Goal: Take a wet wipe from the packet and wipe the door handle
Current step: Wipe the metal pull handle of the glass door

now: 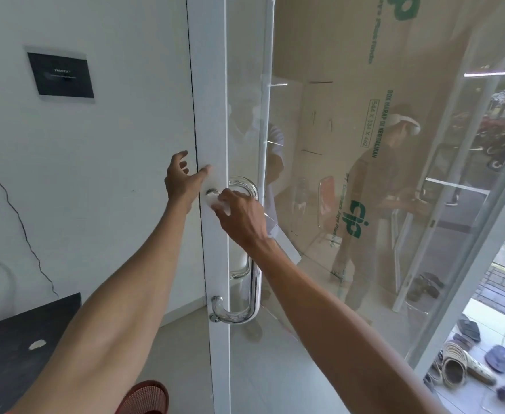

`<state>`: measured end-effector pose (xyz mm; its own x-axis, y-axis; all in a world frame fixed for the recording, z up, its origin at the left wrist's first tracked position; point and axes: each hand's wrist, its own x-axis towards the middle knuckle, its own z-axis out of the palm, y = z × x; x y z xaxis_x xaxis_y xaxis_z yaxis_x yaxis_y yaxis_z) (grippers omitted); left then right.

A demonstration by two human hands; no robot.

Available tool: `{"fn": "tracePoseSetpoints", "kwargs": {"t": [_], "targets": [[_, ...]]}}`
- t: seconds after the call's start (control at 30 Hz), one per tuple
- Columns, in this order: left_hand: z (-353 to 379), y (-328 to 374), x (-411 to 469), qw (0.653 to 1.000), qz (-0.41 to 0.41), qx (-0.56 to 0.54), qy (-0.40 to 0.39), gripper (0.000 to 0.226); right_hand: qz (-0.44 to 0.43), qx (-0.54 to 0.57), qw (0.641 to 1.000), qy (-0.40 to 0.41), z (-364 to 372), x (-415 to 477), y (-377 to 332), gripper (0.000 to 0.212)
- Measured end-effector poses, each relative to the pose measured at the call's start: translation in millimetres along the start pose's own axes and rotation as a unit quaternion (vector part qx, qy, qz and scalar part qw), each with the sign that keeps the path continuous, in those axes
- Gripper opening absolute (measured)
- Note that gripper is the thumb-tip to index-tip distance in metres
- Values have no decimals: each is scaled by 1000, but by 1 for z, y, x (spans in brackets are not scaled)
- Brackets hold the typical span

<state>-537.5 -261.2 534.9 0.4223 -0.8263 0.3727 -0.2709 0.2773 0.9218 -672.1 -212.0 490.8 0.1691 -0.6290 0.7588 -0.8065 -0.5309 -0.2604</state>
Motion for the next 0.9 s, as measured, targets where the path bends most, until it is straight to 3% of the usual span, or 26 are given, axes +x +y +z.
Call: {"fn": "tracePoseSetpoints", "kwargs": {"t": [0.07, 0.17, 0.33, 0.47, 0.7, 0.9], "targets": [[-2, 1, 9, 998, 10, -18, -60, 72, 2, -23, 1000, 7, -1, -3, 4, 23], [2, 1, 18, 995, 31, -26, -96, 60, -4, -99, 995, -8, -2, 3, 1, 27], [5, -2, 20, 993, 20, -52, -100, 55, -67, -243, 959, -128, 2, 29, -23, 21], [4, -1, 23, 993, 34, -30, -109, 55, -61, -287, 940, -174, 16, 32, -34, 17], [4, -6, 28, 989, 43, -36, -138, 48, -43, -272, 956, -102, 14, 4, -16, 29], [3, -6, 31, 986, 24, -41, -160, 36, -31, -350, 915, -198, 14, 20, -33, 47]]}}
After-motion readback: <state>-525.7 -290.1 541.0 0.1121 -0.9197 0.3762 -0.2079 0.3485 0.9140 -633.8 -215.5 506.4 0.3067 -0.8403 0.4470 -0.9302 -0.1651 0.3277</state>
